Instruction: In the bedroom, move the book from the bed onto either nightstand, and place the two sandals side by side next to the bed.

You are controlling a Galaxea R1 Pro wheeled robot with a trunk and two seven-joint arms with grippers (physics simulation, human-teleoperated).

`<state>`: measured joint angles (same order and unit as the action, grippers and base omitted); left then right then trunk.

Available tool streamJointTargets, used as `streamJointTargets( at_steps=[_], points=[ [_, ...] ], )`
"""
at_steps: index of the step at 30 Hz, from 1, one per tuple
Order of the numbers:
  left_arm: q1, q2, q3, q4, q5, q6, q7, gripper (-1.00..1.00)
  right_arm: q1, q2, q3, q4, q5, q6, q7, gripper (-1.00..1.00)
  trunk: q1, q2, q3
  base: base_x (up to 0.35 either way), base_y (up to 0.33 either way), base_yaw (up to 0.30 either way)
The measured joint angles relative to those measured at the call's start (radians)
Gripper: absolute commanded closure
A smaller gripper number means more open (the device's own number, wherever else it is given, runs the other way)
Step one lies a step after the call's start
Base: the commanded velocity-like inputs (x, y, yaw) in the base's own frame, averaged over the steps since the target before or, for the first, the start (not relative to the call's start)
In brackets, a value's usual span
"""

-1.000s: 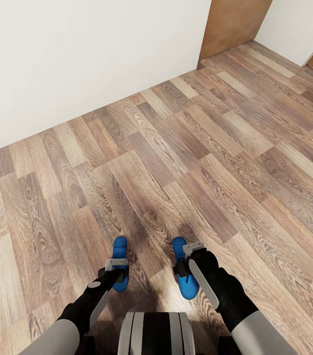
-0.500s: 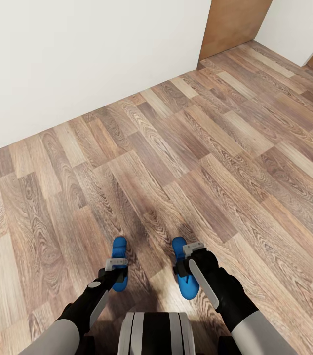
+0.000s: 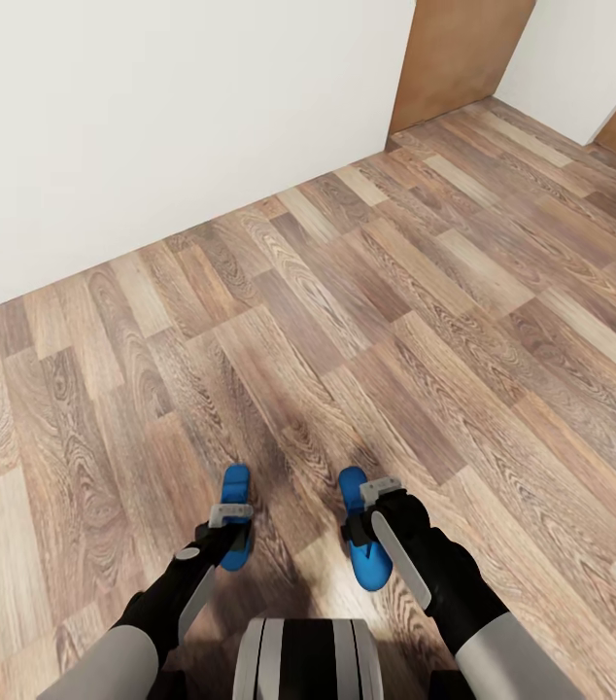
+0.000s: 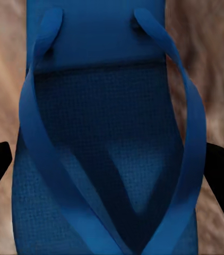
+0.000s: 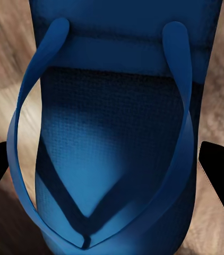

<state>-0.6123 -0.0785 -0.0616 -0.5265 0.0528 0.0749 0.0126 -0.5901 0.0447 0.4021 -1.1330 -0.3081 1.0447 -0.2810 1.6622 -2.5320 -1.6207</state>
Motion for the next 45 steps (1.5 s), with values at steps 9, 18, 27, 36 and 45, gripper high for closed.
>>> streamJointTargets(
  at_steps=[9, 18, 27, 36, 45],
  points=[
    [0.0, 0.0, 0.0, -0.009, -0.003, 0.008, 0.0, 1.0, 0.0, 0.0, 0.0, 0.0, 0.0, 0.0, 0.0, 1.0, -0.004, 0.002, 0.035, 0.0, 0.0, 0.0],
    [0.0, 0.001, 0.0, -0.01, -0.003, 0.046, 0.0, 1.0, 0.0, 0.0, 0.0, 0.0, -0.002, 0.0, 0.0, 1.0, -0.008, 0.004, 0.07, 0.0, 0.0, 0.0],
    [0.002, 0.004, -0.002, -0.009, -0.004, 0.07, -0.001, 1.0, 0.0, 0.0, 0.0, 0.0, -0.009, 0.0, 0.001, 1.0, -0.012, 0.006, 0.104, 0.0, 0.0, -0.018],
    [0.002, 0.007, -0.001, -0.01, 0.0, 0.126, -0.005, 1.0, 0.0, 0.0, -0.001, 0.003, -0.012, 0.0, 0.004, 1.0, -0.016, 0.008, 0.139, 0.0, 0.0, -0.004],
    [0.003, 0.01, 0.006, -0.01, 0.005, 0.203, -0.007, 1.0, 0.0, -0.001, -0.002, 0.011, -0.012, 0.0, 0.009, 1.0, -0.02, 0.011, 0.174, 0.0, 0.0, 0.0]
  ],
)
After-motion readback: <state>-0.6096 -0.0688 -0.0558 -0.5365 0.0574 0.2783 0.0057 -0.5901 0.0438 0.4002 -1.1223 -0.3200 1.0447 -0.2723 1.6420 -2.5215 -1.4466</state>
